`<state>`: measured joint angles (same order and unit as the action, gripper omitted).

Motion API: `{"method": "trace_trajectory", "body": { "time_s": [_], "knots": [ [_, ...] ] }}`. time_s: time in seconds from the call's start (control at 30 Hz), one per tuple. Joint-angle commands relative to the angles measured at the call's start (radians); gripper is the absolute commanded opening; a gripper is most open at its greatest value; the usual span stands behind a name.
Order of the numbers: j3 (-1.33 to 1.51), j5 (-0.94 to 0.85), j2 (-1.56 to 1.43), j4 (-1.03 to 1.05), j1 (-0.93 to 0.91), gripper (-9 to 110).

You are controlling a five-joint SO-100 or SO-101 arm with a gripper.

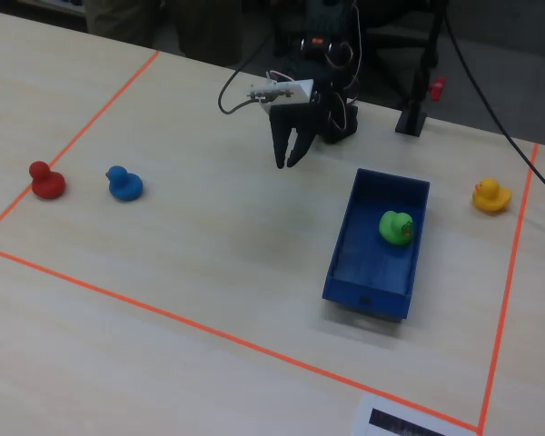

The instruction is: Grasp green duck and put it into box.

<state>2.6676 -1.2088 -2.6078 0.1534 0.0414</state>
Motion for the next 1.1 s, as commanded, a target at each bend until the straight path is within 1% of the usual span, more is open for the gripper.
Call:
{"method": "trace_trajectory", "body": {
  "time_s": [0.0, 0.07, 0.13, 0.2, 0.33, 0.4, 0.5, 0.8, 0.87, 1.0, 1.07],
  "knots": [
    [0.298, -0.048, -0.239, -0.1, -0.049, 0],
    [0.383, -0.071, -0.351, -0.063, -0.061, 0],
    [0.442, -0.081, -0.456, 0.018, -0.069, 0],
    [0.442, -0.058, -0.517, 0.143, -0.074, 0],
    [0.442, -0.02, -0.569, 0.268, -0.072, 0],
    [0.442, -0.011, -0.603, 0.39, -0.055, 0],
    [0.442, -0.002, -0.704, 0.634, -0.028, 0],
    [0.443, -0.094, -0.704, 1.103, -0.026, 0],
    [0.443, -0.097, -0.704, 1.158, -0.029, 0],
    [0.443, -0.089, -0.704, 1.157, -0.041, 0],
    [0.443, -0.089, -0.704, 1.158, -0.035, 2]
  ]
}}
